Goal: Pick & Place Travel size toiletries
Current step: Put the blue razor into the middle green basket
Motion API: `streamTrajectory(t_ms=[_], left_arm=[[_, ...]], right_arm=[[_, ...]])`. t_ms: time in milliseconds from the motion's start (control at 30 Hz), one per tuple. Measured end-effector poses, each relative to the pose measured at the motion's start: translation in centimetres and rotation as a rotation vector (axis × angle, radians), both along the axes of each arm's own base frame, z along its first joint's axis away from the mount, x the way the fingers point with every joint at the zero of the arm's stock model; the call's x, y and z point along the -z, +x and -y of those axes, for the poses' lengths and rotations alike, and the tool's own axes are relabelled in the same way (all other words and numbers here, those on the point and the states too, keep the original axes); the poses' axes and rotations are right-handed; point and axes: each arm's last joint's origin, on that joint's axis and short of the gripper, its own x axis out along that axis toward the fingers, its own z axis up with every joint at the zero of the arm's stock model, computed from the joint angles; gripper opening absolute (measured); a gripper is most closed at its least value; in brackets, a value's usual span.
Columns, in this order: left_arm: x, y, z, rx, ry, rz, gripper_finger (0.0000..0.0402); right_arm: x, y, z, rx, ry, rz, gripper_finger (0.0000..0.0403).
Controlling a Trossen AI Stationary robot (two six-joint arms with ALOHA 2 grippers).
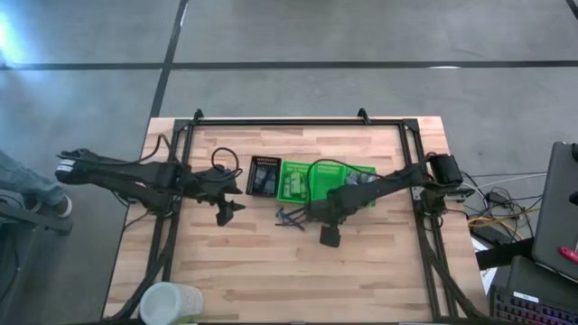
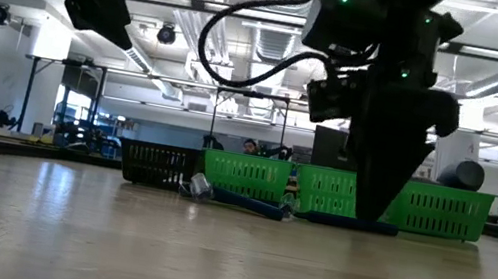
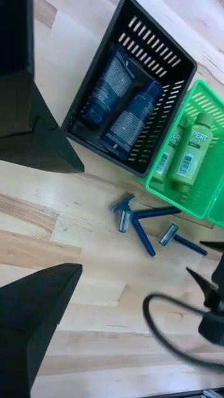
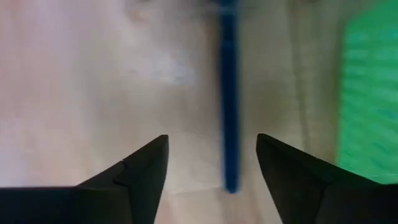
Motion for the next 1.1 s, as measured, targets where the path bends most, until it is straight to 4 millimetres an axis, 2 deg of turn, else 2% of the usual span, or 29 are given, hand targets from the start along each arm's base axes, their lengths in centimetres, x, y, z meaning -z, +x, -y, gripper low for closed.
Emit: streamTrajectory(t_ms=[300, 900, 1100], left_arm=[[0.0, 0.1, 0.0, -0.018, -0.009, 0.01, 0.0255], [-0.4, 0.5, -0.3, -0.068, 0.016, 0.068, 0.0255], [-0.4, 0.5, -0.3, -0.084, 0.029, 0.069, 0.0255]], right_arm=[[1.5, -1.0, 1.6, -0.013, -0.016, -0.026, 0.0185], [1.8, -0.9, 1.4, -0.056, 0.007, 0.009, 0.0061], [1.0, -0.4, 0.9, -0.071, 0.027, 0.015, 0.0024]])
